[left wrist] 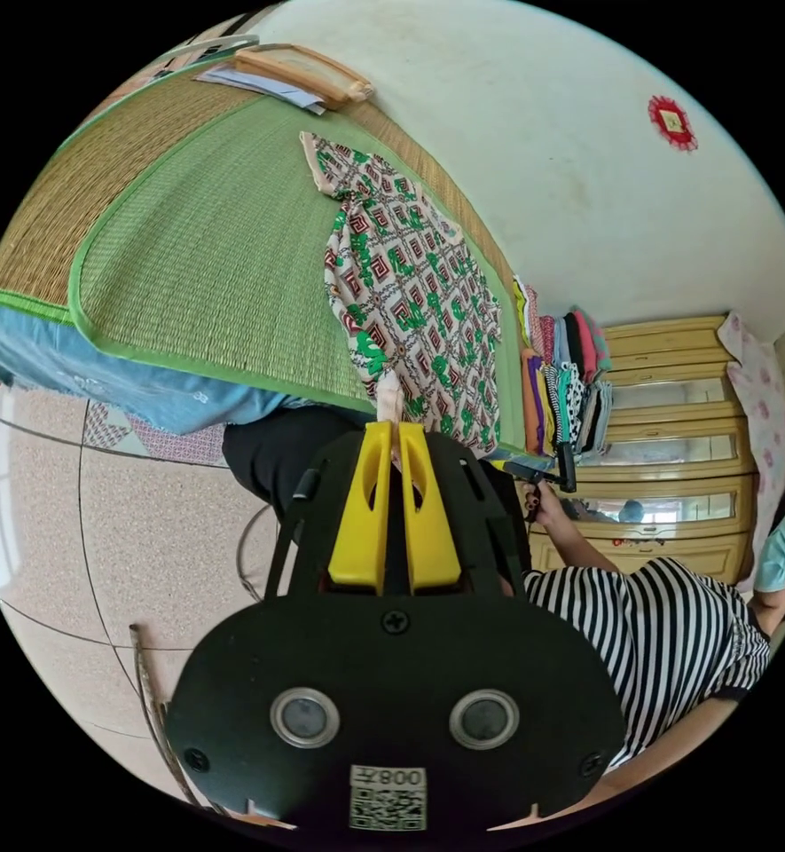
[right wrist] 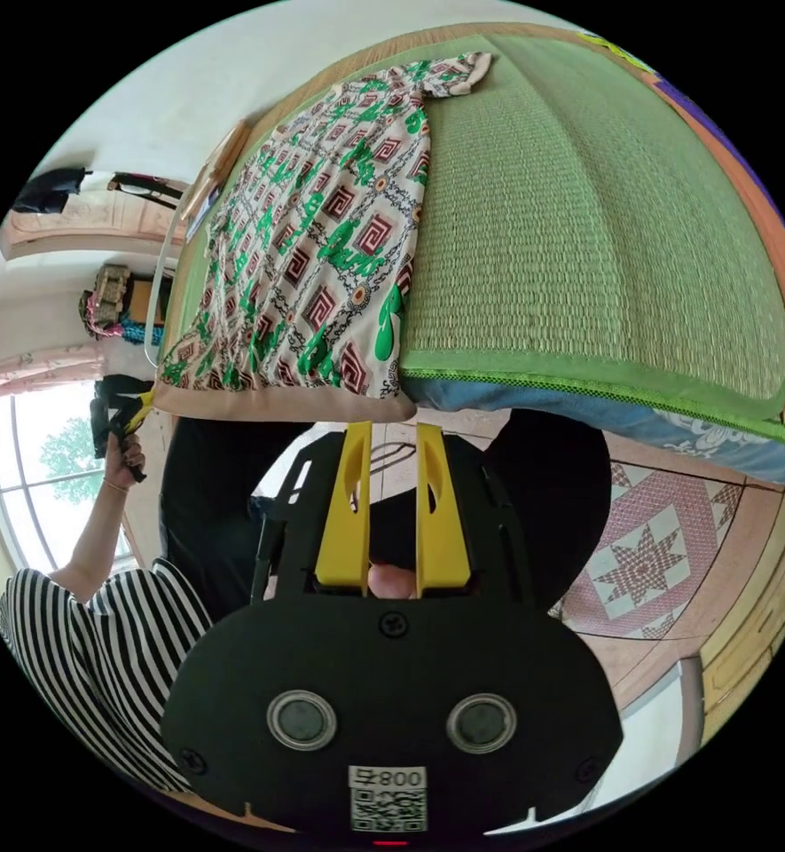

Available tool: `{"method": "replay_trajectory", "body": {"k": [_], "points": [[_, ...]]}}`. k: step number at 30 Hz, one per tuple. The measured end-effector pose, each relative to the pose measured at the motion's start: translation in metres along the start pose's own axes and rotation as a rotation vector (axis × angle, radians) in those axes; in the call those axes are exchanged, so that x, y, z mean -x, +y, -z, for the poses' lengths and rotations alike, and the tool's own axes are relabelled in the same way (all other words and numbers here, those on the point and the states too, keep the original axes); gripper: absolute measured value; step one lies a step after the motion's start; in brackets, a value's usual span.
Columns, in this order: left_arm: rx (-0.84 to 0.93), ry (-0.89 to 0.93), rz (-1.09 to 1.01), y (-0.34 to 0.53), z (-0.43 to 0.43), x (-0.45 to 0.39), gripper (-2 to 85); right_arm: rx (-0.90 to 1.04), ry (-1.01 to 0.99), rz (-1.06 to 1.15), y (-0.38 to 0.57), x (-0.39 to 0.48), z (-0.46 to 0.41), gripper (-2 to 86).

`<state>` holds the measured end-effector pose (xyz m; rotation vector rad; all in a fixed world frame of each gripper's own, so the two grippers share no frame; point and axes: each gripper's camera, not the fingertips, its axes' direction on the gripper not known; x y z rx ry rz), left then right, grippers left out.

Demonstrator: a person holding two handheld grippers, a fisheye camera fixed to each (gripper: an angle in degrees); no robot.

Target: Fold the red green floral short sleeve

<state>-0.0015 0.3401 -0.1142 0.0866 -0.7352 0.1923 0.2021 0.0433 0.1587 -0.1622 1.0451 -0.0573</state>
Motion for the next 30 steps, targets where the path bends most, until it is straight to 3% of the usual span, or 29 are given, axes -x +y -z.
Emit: {"method": "replay_trajectory", "body": {"k": [22, 30], "points": [[-0.109, -0.021, 0.119, 0.028, 0.014, 0.023, 1.5, 0.109, -0.02, 0.106, -0.041, 0.008, -0.026, 7.1], [-0.105, -0.005, 0.118, 0.016, -0.011, 0.023, 1.4, 0.134, -0.036, 0.079, -0.053, 0.008, -0.038, 2.0]]}}
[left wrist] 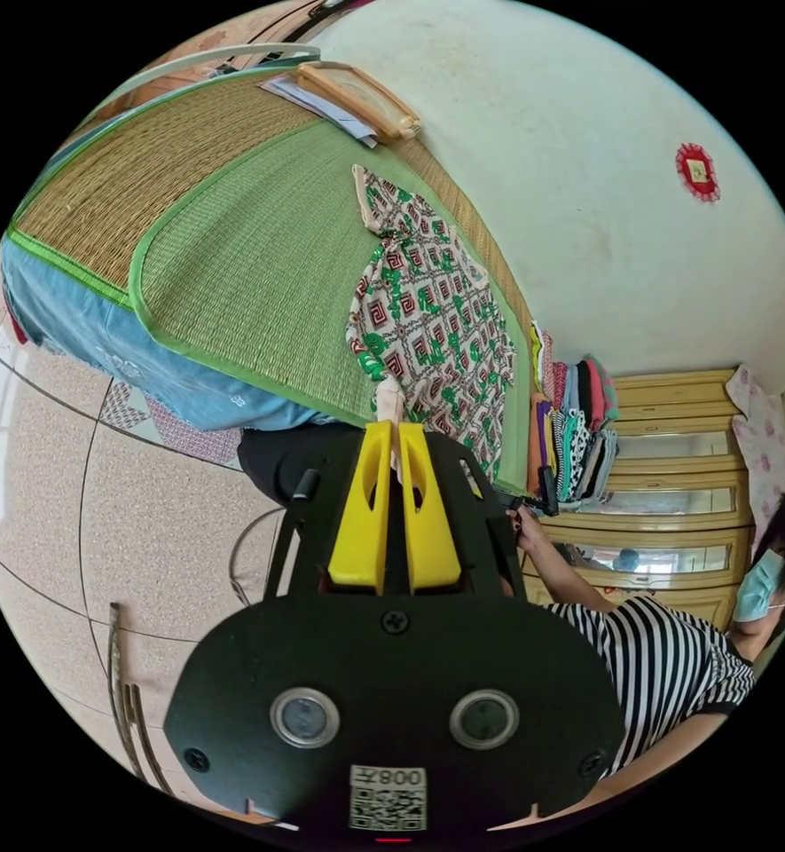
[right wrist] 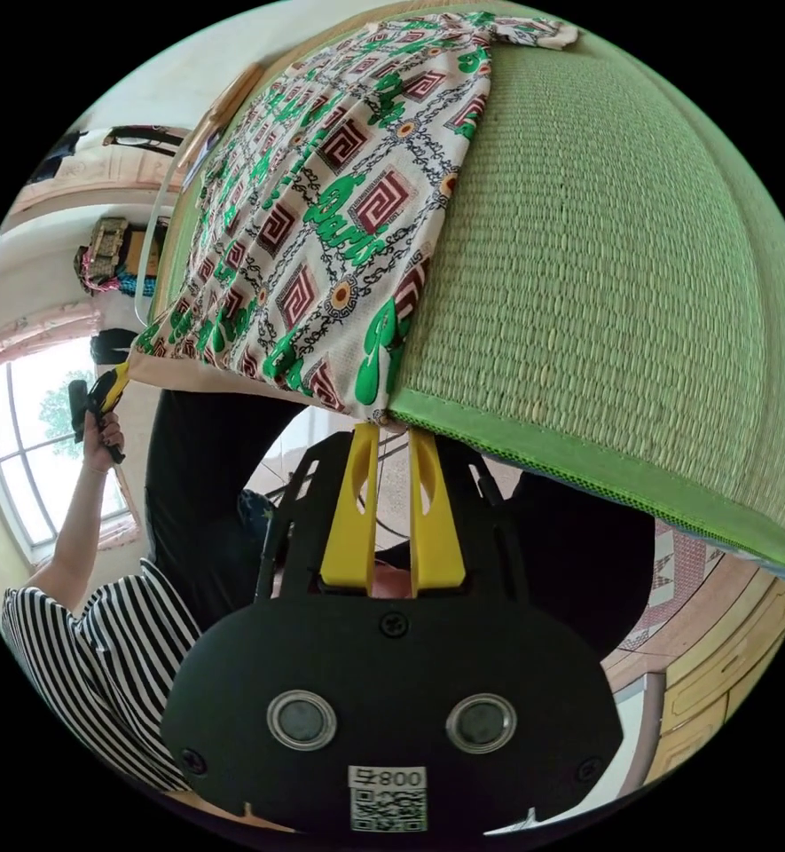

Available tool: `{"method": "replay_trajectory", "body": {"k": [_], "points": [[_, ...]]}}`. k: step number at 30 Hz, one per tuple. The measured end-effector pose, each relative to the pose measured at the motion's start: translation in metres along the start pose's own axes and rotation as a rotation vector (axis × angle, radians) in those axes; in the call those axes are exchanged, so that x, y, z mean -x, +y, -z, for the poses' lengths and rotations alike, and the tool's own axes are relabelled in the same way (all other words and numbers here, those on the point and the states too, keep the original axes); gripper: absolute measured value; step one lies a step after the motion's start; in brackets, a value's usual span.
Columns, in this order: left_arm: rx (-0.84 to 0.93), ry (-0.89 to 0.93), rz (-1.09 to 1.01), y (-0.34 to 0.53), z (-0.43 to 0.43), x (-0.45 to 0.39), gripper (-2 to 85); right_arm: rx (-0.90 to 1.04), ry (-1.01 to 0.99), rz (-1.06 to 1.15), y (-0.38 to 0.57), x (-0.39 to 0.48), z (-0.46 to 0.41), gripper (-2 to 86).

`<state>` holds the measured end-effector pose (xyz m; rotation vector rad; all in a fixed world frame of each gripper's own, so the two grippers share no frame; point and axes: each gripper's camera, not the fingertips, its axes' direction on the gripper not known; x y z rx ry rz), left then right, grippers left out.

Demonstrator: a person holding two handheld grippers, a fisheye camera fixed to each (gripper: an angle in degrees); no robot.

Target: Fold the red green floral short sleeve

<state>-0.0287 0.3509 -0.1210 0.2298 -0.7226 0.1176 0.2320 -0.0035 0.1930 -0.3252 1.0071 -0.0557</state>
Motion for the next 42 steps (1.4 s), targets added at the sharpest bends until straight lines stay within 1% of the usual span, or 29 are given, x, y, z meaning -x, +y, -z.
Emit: {"method": "replay_trajectory", "body": {"k": [4, 7, 9, 12, 14, 16, 18, 22, 25, 28, 32, 35, 39, 42], "points": [[-0.002, 0.029, -0.009, -0.007, -0.015, -0.005, 1.4, -0.042, -0.06, 0.047, 0.007, 0.003, 0.019, 0.9], [0.003, 0.066, -0.036, -0.011, -0.027, -0.013, 1.4, -0.08, -0.146, 0.103, 0.022, 0.005, 0.061, 0.5], [0.012, 0.084, -0.058, -0.013, -0.036, -0.018, 1.3, -0.128, -0.188, 0.136, 0.037, 0.006, 0.111, 0.4], [0.035, 0.089, -0.077, -0.019, -0.055, -0.025, 1.4, -0.157, -0.169, 0.16, 0.051, 0.011, 0.161, 0.4], [0.052, 0.071, -0.077, -0.023, -0.069, -0.026, 1.4, -0.136, -0.129, 0.172, 0.053, 0.017, 0.173, 0.4], [0.076, 0.062, -0.054, -0.031, -0.093, -0.023, 1.5, -0.088, -0.051, 0.165, 0.05, 0.019, 0.166, 0.5], [0.093, 0.039, -0.041, -0.036, -0.111, -0.022, 1.5, -0.025, -0.003, 0.109, 0.043, 0.006, 0.136, 0.7], [0.121, 0.011, -0.035, -0.052, -0.149, -0.027, 1.5, 0.027, -0.068, -0.009, 0.044, -0.023, 0.093, 1.8], [0.135, -0.022, -0.039, -0.066, -0.174, -0.034, 1.6, 0.001, -0.119, -0.048, 0.052, -0.032, 0.086, 4.5], [0.149, -0.059, -0.045, -0.081, -0.198, -0.04, 1.7, -0.047, -0.144, -0.045, 0.05, -0.031, 0.093, 4.3], [0.118, -0.119, -0.033, -0.098, -0.221, -0.046, 1.7, -0.123, -0.094, -0.014, 0.035, -0.018, 0.113, 3.2], [0.049, -0.169, 0.02, -0.112, -0.235, -0.047, 1.4, -0.18, -0.056, -0.005, 0.016, -0.012, 0.127, 3.3], [-0.014, -0.13, 0.046, -0.144, -0.269, -0.057, 0.7, -0.238, -0.03, 0.007, -0.021, -0.005, 0.14, 3.8], [0.003, -0.094, -0.021, -0.185, -0.316, -0.083, 0.5, -0.299, 0.022, 0.016, -0.052, -0.001, 0.153, 4.6]]}}
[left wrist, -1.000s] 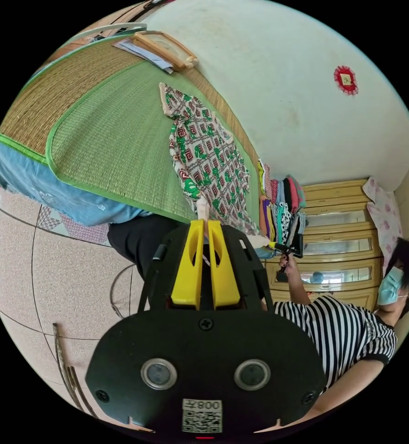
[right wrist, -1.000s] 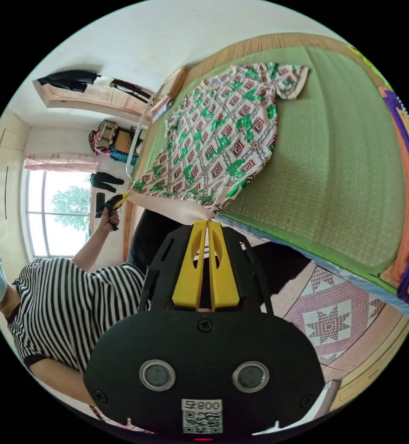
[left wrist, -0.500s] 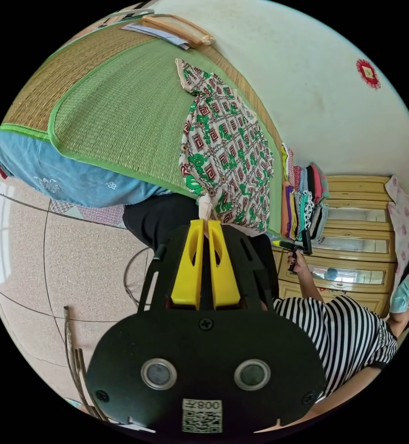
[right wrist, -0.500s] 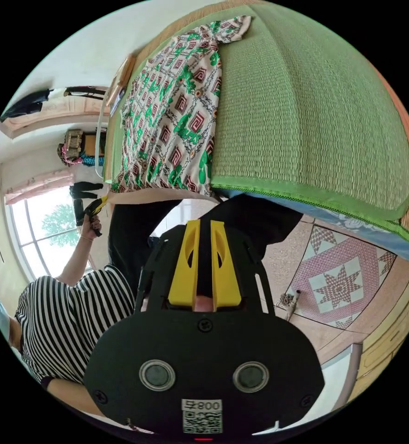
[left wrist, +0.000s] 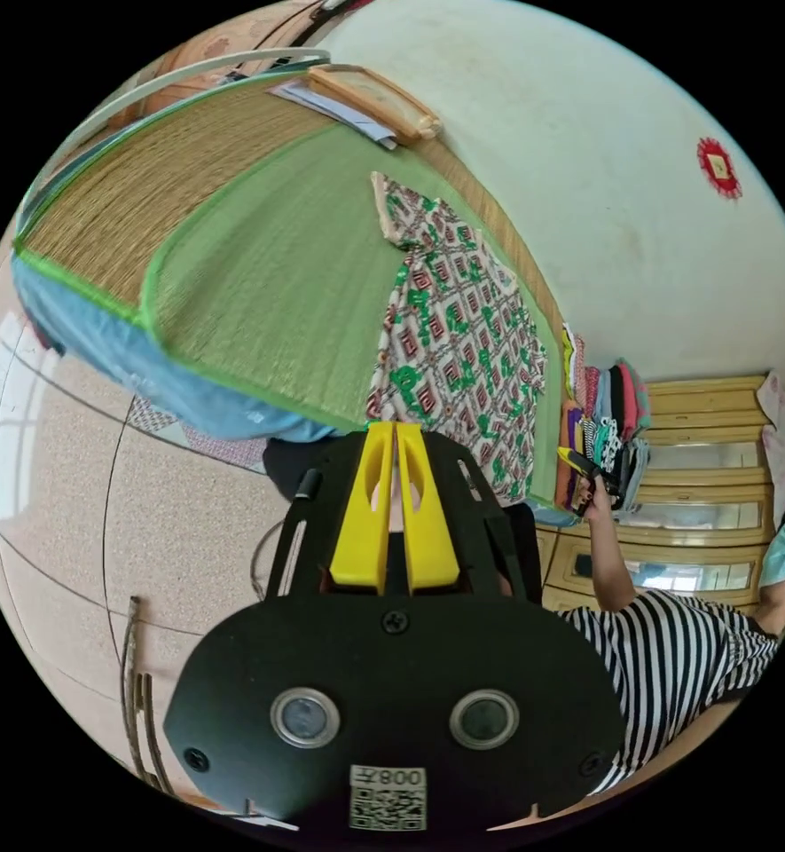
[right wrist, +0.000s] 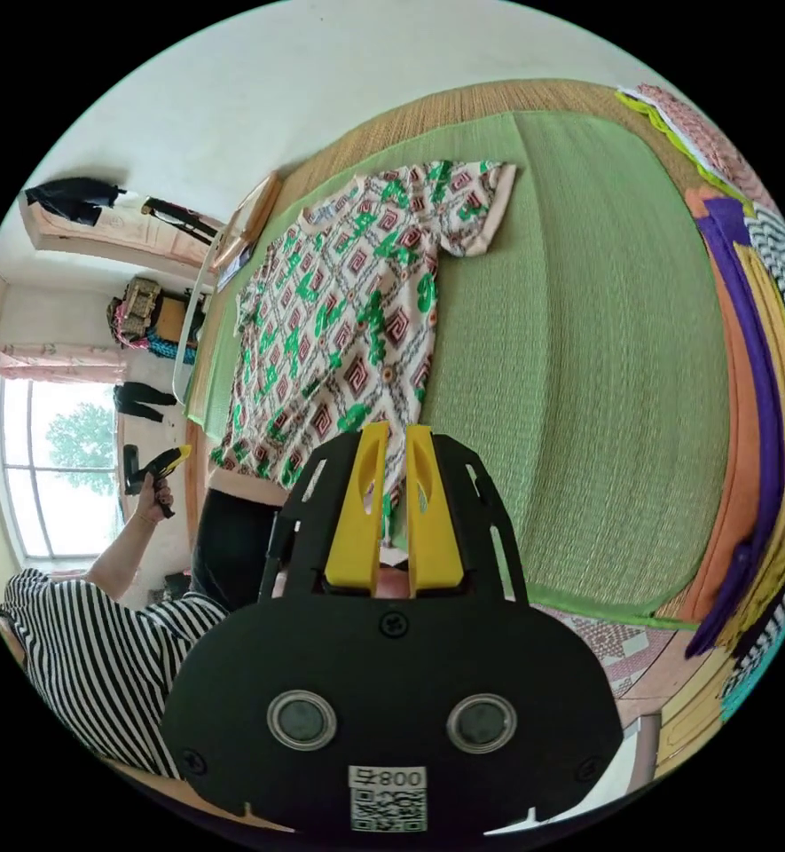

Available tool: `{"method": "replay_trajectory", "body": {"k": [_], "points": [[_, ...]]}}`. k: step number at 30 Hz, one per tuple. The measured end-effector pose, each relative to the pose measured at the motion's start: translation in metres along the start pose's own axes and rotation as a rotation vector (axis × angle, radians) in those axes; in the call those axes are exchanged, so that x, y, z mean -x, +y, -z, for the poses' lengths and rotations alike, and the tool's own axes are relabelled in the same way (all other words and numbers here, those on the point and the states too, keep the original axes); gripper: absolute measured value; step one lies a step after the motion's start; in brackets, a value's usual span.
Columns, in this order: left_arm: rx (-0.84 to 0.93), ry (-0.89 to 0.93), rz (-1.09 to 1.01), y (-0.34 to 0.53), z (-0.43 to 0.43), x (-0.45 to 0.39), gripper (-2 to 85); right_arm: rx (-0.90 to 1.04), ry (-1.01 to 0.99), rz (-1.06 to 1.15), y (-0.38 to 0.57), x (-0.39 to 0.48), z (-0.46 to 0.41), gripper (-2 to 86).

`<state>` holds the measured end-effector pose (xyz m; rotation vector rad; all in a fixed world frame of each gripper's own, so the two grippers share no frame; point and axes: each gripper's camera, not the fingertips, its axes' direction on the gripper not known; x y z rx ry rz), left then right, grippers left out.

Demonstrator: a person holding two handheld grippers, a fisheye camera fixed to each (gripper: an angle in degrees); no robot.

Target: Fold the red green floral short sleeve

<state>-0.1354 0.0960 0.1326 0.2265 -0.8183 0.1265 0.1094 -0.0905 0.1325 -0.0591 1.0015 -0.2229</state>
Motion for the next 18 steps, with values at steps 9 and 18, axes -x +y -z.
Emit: {"method": "replay_trajectory", "body": {"k": [9, 18], "points": [[0.217, 0.194, -0.436, -0.17, -0.23, -0.172, 1.7, -0.151, 0.165, -0.034, -0.091, -0.012, -0.013, 7.2], [0.348, 0.193, -0.799, -0.283, -0.461, -0.361, 5.6, -0.207, 0.193, -0.074, -0.102, -0.024, -0.046, 7.4]]}}
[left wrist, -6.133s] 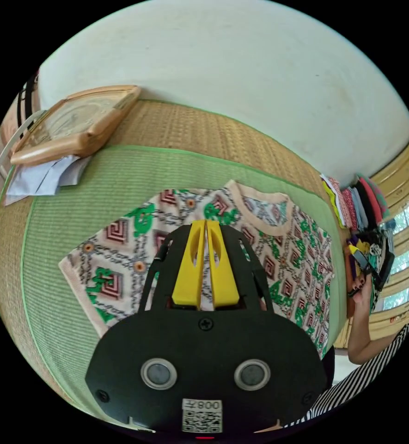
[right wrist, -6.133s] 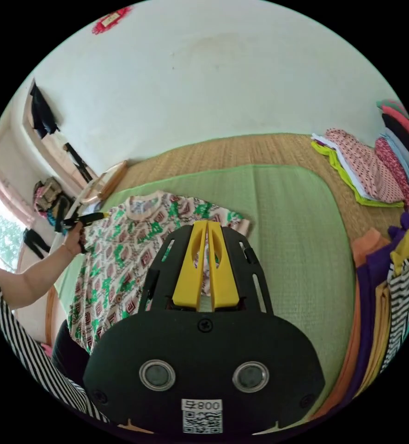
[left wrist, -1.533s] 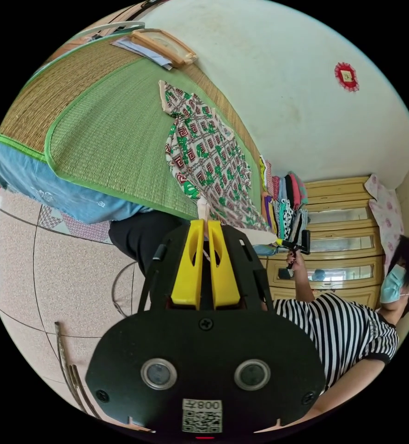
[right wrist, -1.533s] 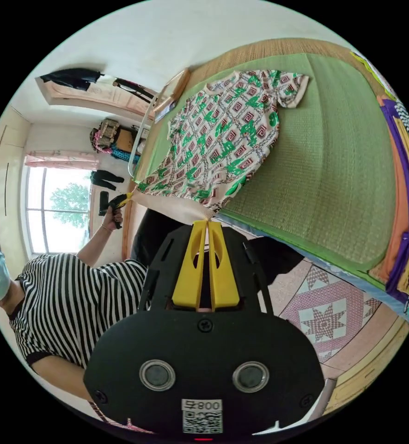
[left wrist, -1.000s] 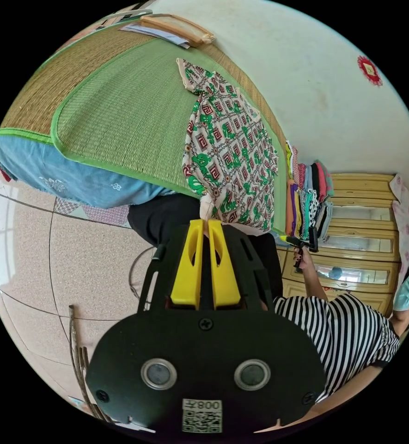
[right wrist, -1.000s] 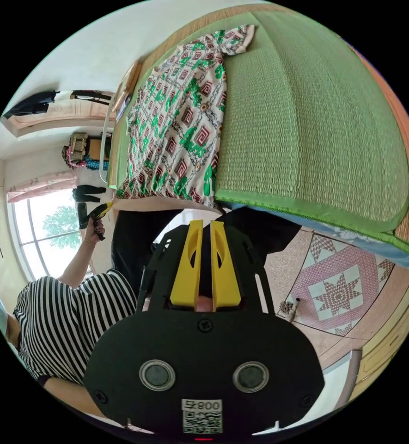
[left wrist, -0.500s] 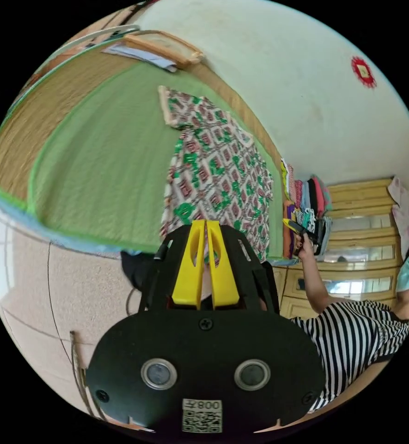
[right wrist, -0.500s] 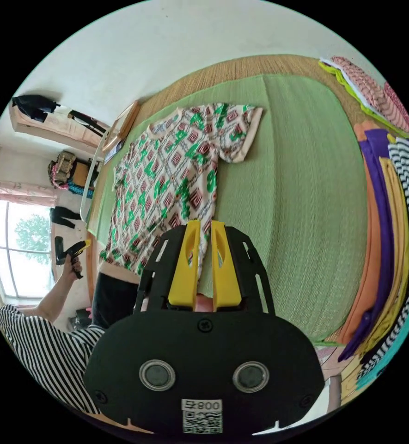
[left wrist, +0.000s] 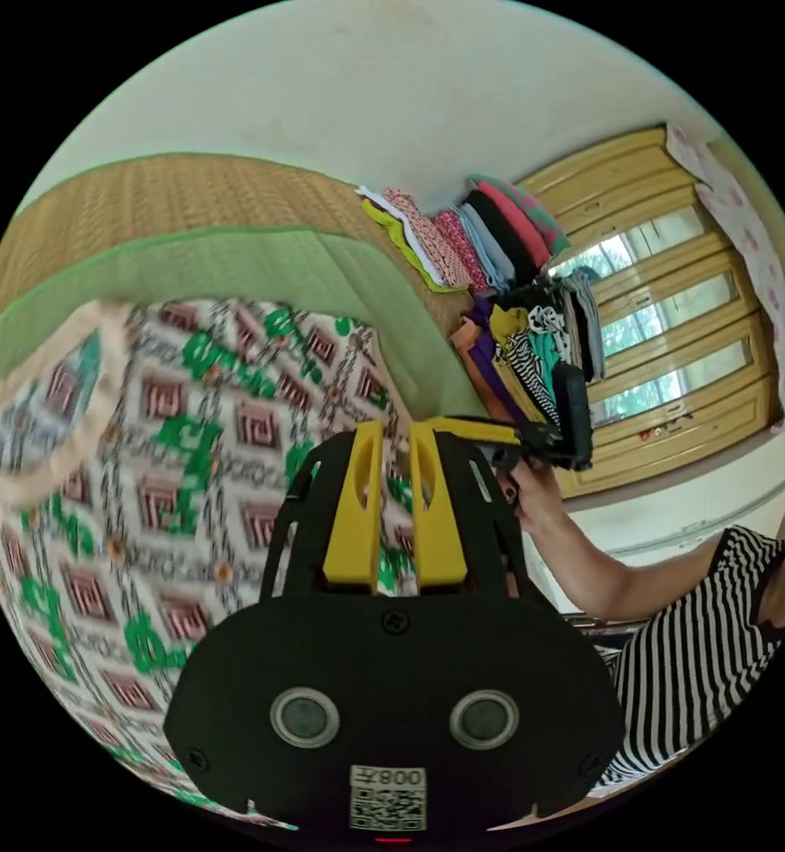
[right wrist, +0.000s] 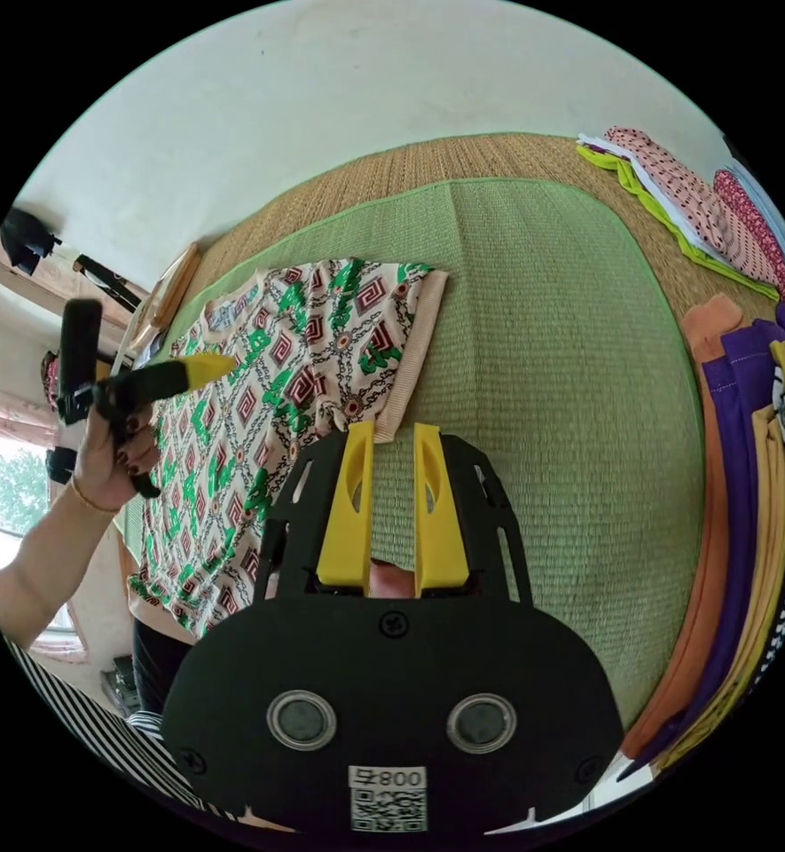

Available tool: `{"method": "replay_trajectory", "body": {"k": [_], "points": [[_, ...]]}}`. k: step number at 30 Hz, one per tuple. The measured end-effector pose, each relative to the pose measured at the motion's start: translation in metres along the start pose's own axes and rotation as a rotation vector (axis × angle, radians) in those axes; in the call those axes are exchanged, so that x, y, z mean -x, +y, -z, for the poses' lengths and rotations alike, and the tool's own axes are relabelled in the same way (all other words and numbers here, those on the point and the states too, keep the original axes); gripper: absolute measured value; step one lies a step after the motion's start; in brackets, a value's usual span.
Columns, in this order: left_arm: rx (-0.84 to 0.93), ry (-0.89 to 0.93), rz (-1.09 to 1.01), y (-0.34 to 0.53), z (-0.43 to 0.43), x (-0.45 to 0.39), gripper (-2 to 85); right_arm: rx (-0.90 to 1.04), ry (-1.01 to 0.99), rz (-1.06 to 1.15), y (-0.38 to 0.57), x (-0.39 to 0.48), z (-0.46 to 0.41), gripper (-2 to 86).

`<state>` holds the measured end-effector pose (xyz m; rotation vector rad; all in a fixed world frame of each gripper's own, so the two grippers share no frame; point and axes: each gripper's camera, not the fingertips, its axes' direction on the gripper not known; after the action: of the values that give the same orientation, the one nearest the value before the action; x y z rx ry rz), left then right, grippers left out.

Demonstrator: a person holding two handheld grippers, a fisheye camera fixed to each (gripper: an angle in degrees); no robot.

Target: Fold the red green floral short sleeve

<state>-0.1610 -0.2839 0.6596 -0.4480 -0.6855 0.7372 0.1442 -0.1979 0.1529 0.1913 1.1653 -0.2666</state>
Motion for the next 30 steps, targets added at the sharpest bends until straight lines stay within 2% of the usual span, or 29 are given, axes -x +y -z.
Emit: {"method": "replay_trajectory", "body": {"k": [10, 18, 24, 30], "points": [[0.163, -0.272, -0.212, -0.167, -0.131, 0.009, 7.4, -0.062, 0.015, -0.003, 0.009, 0.004, -0.003, 5.8], [0.307, -0.466, -0.334, -0.232, -0.207, 0.027, 4.6, -0.111, -0.067, -0.007, 0.018, -0.01, -0.001, 3.5], [0.294, -0.43, -0.343, -0.269, -0.221, 0.051, 2.3, -0.118, -0.109, -0.02, 0.018, -0.021, 0.0, 1.7], [0.139, -0.284, -0.287, -0.293, -0.195, 0.086, 1.9, -0.158, -0.105, -0.003, 0.016, -0.018, 0.012, 0.9]]}}
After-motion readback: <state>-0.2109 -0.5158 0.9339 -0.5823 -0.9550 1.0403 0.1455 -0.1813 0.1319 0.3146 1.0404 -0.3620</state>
